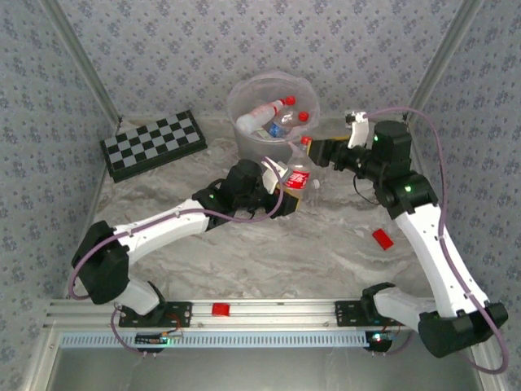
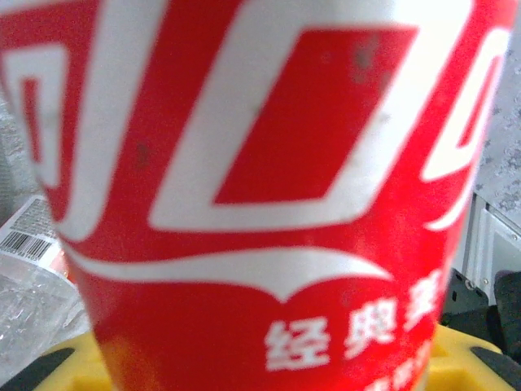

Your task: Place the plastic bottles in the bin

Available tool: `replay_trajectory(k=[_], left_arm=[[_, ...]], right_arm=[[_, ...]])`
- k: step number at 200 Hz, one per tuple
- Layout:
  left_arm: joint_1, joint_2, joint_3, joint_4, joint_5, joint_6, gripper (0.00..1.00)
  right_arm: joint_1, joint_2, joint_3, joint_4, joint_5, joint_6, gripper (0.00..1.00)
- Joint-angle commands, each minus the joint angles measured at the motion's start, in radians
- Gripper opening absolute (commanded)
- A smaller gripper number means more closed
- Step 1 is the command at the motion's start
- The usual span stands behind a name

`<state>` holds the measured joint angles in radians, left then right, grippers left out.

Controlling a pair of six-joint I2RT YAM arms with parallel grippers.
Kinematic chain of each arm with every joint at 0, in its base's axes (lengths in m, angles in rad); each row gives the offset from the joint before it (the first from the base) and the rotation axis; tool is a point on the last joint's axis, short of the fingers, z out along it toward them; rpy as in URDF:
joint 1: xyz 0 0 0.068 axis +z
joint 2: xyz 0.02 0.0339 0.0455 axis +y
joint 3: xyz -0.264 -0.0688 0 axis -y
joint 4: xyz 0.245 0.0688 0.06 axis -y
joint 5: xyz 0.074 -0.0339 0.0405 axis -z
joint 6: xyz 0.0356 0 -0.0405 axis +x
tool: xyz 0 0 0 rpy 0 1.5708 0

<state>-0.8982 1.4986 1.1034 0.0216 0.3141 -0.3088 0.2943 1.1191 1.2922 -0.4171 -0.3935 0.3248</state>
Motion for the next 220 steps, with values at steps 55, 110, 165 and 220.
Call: replay_trajectory(k=[55, 110, 165, 220], left_arm=[[-0.007, 0.025, 0.06, 0.022, 0.064, 0.063, 0.43], [-0.006, 0.03, 0.071, 0.011, 0.045, 0.076, 0.54], [0.002, -0.058, 0.061, -0.048, -0.026, 0.085, 0.86], [0.104, -0.203, -0.029, 0.023, -0.264, -0.061, 0.92]], right_arm=[[0.008, 0.123, 0.069, -0.033, -0.076, 0.028, 0.59], [0.005, 0.119, 0.069, -0.049, -0.05, 0.014, 0.31], [-0.057, 0.122, 0.277, -0.157, 0.009, -0.088, 0.14], [-0.166, 0.156, 0.491, -0.019, 0.038, -0.089, 0.0]])
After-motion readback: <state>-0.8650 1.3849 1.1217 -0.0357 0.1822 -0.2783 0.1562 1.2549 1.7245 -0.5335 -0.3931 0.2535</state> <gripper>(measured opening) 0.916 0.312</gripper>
